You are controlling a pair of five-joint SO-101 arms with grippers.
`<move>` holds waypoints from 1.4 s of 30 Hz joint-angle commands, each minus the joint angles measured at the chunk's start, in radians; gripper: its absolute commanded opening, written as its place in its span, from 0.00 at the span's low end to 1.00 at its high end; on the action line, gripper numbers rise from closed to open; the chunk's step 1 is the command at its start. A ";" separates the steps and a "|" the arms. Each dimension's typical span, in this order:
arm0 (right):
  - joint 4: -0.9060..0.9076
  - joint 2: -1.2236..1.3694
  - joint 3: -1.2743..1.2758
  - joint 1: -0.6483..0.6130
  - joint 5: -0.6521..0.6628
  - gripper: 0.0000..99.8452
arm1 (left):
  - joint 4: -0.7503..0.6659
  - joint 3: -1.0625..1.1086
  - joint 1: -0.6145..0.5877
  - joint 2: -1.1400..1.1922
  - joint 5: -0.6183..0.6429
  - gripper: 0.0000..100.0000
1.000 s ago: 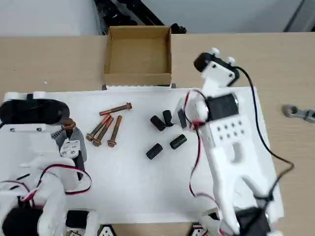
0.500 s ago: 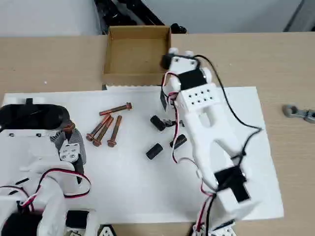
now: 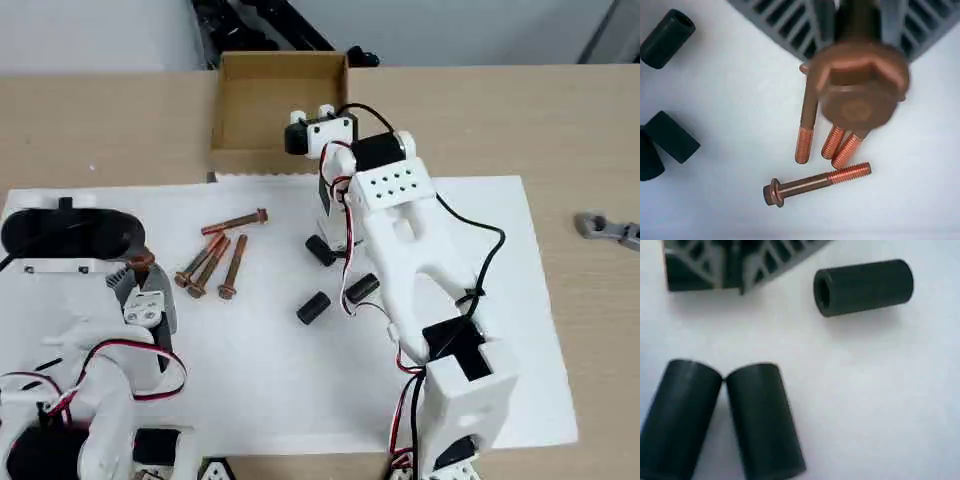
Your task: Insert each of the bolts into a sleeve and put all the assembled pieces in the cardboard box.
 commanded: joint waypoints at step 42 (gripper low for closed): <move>-0.263 0.329 -0.044 -0.001 -0.184 0.11 | -0.031 -0.004 0.002 -0.011 -0.005 0.00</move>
